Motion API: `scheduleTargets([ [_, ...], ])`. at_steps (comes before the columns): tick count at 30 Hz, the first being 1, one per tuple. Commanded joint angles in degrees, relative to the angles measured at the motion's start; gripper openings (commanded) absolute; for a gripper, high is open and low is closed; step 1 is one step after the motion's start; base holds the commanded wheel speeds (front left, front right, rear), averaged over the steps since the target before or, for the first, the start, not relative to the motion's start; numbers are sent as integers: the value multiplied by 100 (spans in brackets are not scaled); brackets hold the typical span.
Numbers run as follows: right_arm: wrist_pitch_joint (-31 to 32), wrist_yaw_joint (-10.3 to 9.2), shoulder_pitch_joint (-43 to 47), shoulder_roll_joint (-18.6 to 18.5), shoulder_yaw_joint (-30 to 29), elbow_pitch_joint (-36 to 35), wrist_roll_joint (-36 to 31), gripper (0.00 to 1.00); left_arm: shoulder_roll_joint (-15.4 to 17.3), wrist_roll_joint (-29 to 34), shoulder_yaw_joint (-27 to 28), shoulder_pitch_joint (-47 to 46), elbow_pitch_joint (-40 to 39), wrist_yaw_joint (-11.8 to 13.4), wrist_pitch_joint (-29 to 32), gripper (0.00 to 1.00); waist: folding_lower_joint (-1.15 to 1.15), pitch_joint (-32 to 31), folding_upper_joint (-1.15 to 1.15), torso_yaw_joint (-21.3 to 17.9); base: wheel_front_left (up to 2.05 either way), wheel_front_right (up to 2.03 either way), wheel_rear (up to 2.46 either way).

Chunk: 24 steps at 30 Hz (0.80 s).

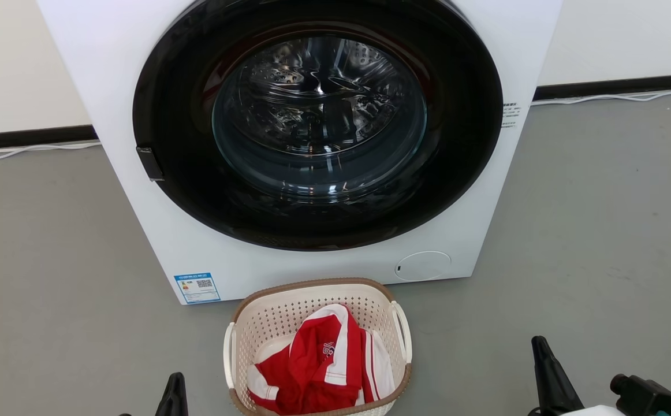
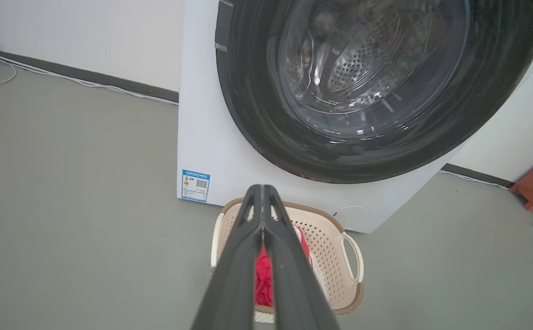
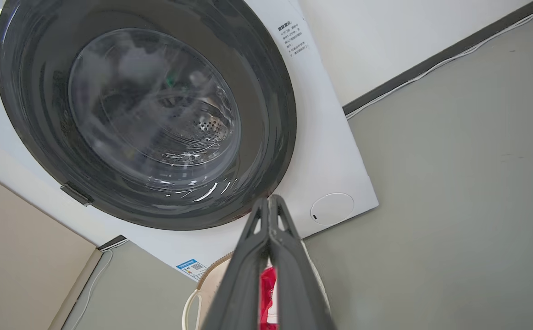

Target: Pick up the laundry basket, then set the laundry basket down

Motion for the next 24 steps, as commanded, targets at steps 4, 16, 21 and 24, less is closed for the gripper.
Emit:
scheduleTargets([
  [4, 77, 10, -305, -64, -40, -151, 361, 0, 59, -419, 103, -321, -54, -101, 60, 0, -1, 4, 0, 10, 0, 0, 0],
  [16, 255, 14, -394, -85, -93, -164, 1117, 0, 81, -1285, 178, -525, 82, -257, 230, 0, -1, 16, 0, 38, 0, 0, 0],
  [21, 346, 16, -439, -93, -123, -171, 1491, 0, 88, -1710, 222, -621, 143, -334, 318, 0, -1, 22, 0, 51, 0, 0, 0],
  [24, 393, 17, -461, -97, -139, -174, 1678, 0, 90, -1923, 244, -670, 174, -372, 364, 0, -1, 25, 0, 58, 0, 0, 0],
])
